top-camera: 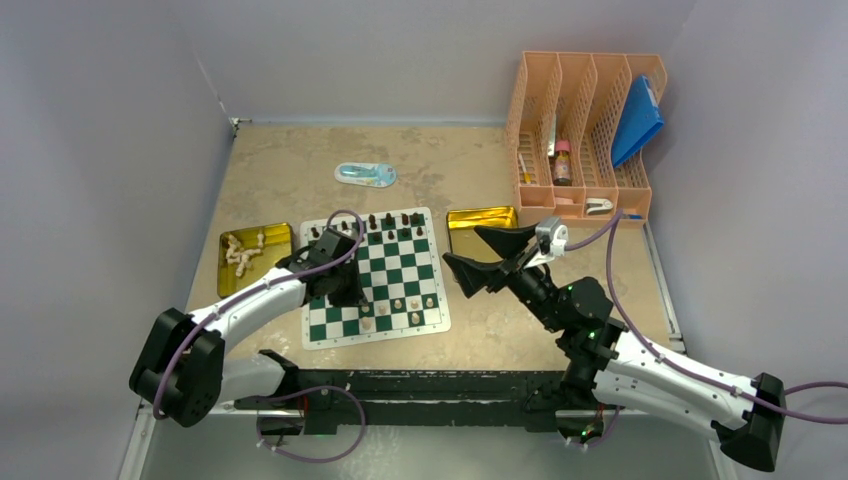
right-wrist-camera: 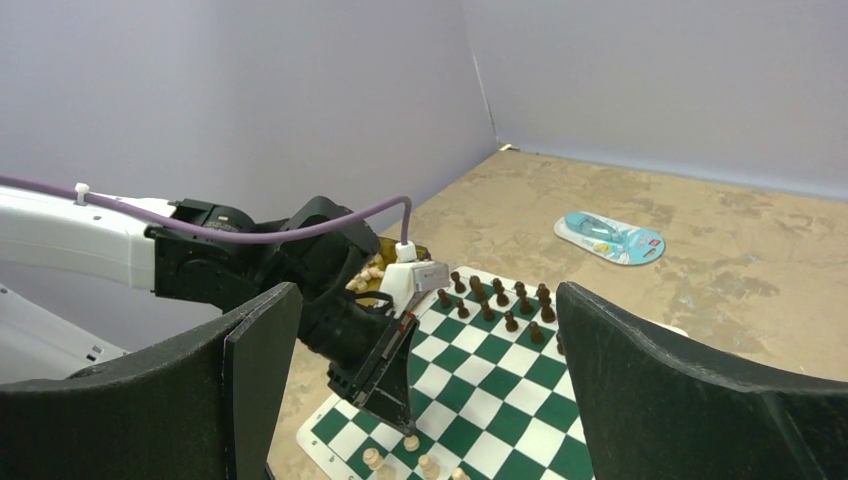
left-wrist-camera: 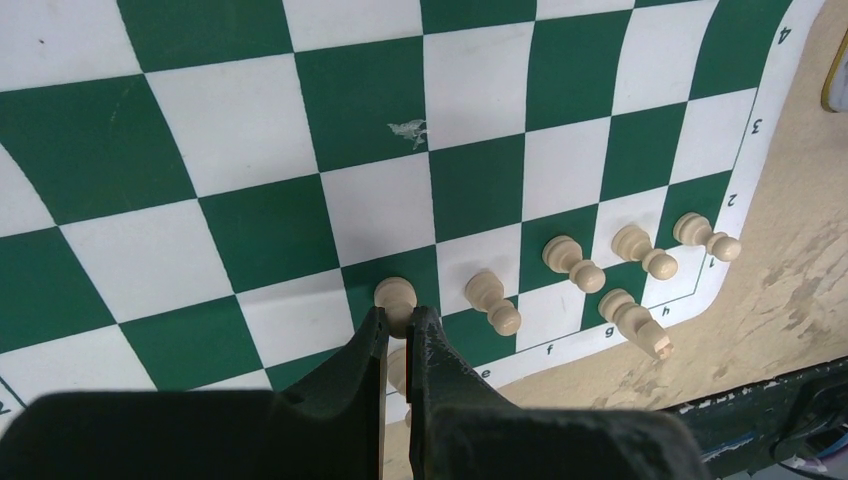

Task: Set up the chess pieces on the board
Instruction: Place the chess piece on the chessboard.

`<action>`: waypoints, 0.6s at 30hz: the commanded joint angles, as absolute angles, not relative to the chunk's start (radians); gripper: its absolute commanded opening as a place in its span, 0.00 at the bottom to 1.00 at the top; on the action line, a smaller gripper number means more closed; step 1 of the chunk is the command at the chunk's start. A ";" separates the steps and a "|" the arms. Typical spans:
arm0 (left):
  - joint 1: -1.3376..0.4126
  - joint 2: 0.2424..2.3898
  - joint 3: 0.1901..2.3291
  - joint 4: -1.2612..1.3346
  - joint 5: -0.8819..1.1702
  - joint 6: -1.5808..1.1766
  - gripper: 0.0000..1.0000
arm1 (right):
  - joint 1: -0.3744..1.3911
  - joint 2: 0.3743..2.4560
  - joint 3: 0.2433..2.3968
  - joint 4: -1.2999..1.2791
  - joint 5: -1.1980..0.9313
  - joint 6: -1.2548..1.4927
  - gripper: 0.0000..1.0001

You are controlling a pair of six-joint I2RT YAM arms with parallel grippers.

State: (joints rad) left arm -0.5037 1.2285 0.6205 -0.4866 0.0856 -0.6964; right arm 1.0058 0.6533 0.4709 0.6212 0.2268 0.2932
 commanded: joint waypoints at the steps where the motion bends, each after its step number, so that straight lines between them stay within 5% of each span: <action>1: -0.509 1.231 0.620 -0.471 0.079 -0.700 0.00 | 1.006 0.642 0.471 0.670 0.250 0.285 0.99; 18: -0.527 1.231 0.660 -0.508 0.099 -0.683 0.17 | 1.006 0.652 0.461 0.691 0.245 0.287 0.99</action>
State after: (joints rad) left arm -0.5159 1.2285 0.6205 -0.4953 0.0864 -0.6952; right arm 1.0058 0.6544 0.4686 0.6270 0.2264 0.2932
